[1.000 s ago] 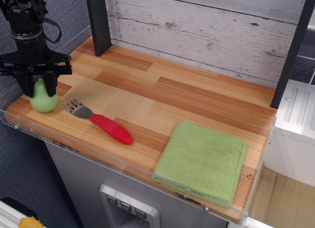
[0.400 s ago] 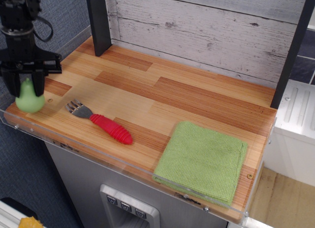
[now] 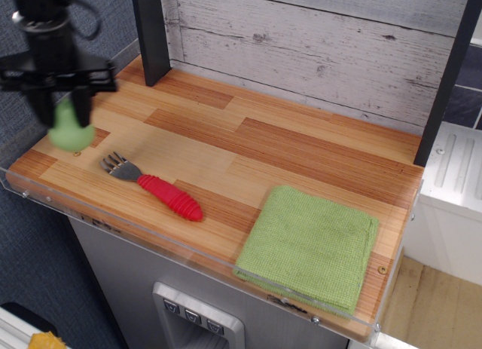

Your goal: Move the pear behind the green towel.

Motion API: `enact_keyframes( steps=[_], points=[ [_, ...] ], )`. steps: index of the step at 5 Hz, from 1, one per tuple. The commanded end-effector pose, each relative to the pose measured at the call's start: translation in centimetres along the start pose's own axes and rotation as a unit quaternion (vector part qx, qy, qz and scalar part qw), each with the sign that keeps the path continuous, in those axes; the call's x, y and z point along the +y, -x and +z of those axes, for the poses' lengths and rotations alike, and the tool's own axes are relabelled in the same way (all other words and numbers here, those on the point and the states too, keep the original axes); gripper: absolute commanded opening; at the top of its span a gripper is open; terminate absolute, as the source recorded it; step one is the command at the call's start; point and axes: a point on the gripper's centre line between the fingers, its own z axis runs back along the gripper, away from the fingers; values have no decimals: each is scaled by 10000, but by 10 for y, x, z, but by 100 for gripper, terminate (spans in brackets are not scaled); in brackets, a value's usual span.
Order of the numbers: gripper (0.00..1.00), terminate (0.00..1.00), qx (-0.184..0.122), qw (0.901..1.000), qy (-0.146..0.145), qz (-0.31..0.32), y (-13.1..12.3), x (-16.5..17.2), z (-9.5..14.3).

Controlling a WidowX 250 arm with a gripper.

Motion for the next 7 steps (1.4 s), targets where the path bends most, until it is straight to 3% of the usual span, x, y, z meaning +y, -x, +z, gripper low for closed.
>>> enact_keyframes(
  steps=[1,2,4,5,6,7],
  points=[
    [0,0,-400,9947,489,-816,20,-53,37],
    [0,0,-195,9884,675,-1345,25,-93,34],
    [0,0,-339,9701,886,-2232,35,-161,43],
    [0,0,-253,9613,937,-2580,31,-194,37],
    [0,0,-208,9569,704,-2811,25,-224,23],
    [0,0,-311,9590,722,-2724,23,-239,12]
  ],
)
